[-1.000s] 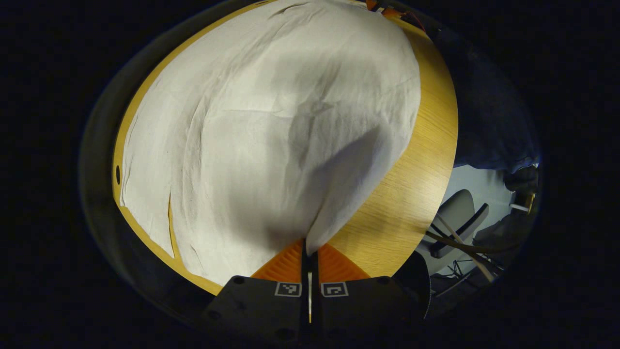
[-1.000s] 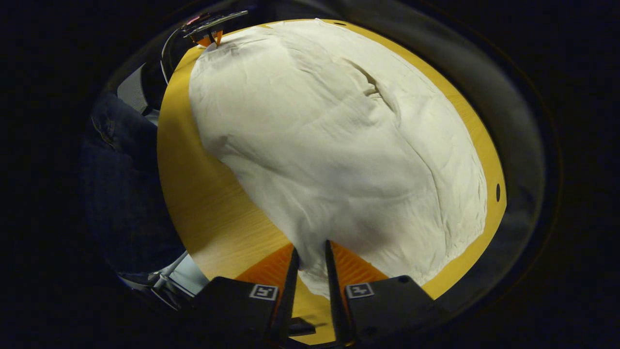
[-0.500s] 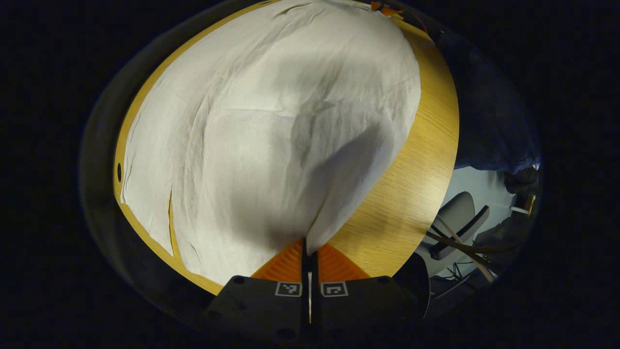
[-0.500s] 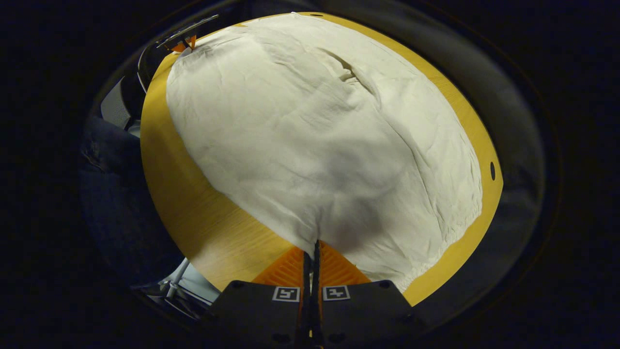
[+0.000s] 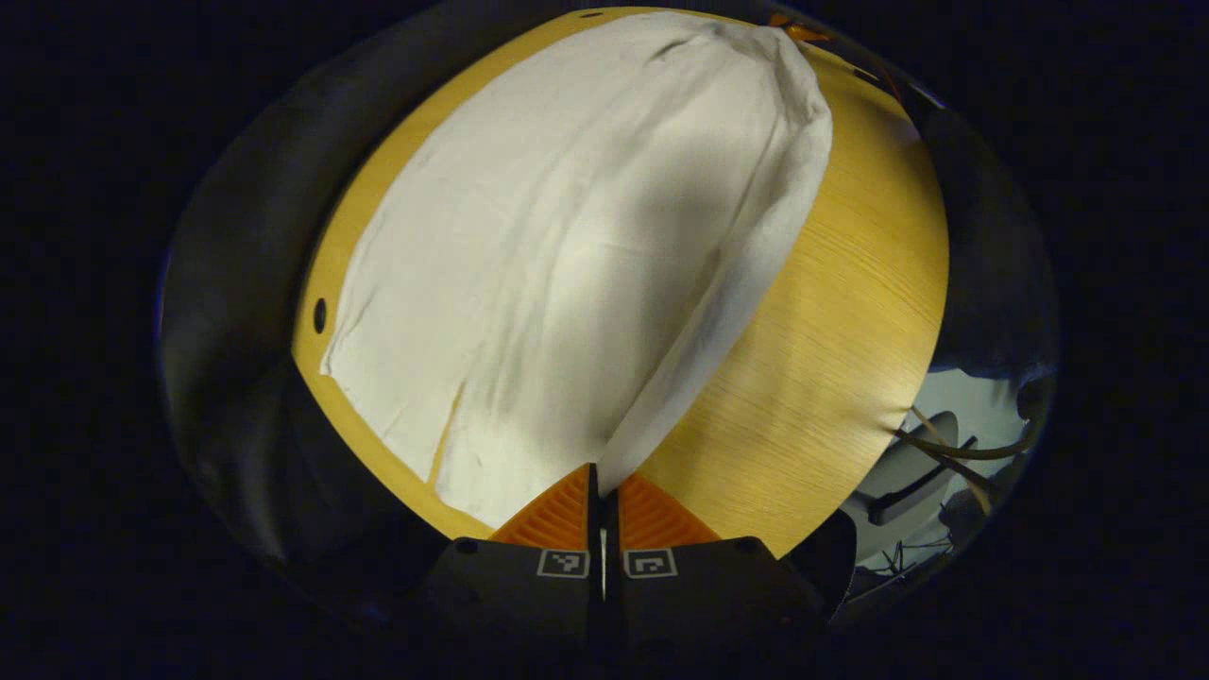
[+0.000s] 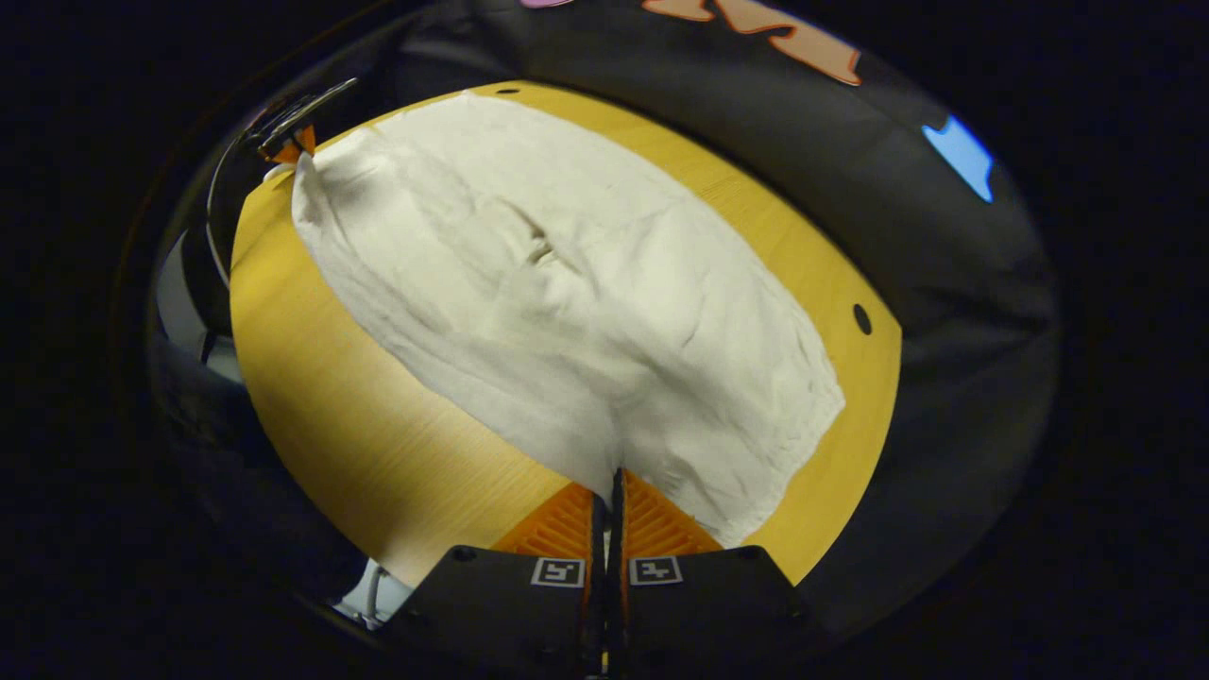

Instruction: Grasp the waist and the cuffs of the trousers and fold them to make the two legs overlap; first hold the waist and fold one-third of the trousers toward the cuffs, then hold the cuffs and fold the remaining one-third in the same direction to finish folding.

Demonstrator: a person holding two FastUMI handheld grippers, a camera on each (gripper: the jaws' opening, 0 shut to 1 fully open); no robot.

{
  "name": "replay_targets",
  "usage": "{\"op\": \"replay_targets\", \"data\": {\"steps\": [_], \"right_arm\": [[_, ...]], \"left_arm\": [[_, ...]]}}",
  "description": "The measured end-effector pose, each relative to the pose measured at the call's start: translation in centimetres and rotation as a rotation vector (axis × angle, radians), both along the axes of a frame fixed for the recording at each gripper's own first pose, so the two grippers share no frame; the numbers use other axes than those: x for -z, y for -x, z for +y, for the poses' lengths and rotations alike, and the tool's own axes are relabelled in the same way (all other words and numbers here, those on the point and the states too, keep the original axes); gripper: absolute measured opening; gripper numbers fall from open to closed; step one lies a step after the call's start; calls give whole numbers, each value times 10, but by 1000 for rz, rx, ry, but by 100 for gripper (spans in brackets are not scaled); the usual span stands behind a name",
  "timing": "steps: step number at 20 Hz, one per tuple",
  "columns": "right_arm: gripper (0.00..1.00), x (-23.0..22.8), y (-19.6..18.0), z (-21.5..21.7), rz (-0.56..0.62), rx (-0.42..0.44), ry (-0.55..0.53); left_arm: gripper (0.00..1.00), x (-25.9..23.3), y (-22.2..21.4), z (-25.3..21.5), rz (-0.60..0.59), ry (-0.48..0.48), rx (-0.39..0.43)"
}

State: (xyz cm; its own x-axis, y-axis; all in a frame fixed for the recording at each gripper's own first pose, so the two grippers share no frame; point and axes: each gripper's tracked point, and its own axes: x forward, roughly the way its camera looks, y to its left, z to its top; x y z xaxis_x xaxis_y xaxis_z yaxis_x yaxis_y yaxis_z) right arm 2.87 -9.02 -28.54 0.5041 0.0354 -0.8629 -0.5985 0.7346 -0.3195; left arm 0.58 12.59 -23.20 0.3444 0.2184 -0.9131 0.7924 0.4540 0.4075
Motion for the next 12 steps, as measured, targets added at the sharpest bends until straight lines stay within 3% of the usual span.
{"op": "replay_targets", "data": {"steps": [6,9,12], "right_arm": [[3,-67,-99,9,-247,154,-79],[3,-98,-145,22,-345,228,-130],[3,-104,-181,31,-414,327,-181]], "left_arm": [[0,-73,-160,-49,-338,-16,-80],[0,-93,-252,-82,-486,-63,-93],[0,-87,-347,-120,-607,-55,-171]]}}
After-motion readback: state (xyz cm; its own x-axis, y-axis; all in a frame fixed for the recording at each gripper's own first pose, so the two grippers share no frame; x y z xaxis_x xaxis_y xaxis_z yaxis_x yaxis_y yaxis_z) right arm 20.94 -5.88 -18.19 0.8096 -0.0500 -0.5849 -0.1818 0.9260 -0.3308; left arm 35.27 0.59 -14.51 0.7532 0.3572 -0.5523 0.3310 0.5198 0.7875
